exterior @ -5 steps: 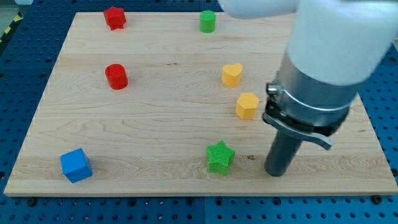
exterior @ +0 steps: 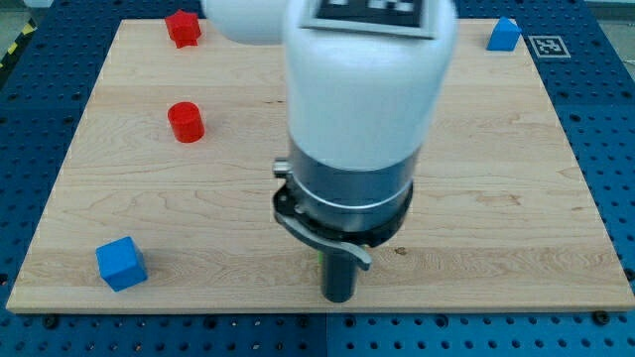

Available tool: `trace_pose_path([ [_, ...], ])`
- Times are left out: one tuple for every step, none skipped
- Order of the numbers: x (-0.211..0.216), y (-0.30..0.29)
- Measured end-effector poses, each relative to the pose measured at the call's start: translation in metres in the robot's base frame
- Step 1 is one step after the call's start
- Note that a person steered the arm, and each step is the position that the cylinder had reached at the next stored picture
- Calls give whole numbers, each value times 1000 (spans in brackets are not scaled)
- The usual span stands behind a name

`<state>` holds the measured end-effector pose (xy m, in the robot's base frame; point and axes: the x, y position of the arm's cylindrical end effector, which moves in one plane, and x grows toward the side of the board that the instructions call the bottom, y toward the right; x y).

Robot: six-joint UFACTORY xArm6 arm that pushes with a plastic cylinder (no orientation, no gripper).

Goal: Push the green star into the hexagon

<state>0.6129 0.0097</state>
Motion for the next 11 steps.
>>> trace_pose_path([
  [-8, 0],
  [-32, 0],
  [-53, 0],
  [-78, 3],
  [-101, 15],
  [-114, 20],
  [-124, 17],
  [-137, -40],
  [-142, -137],
  [-143, -213],
  [-122, -266],
])
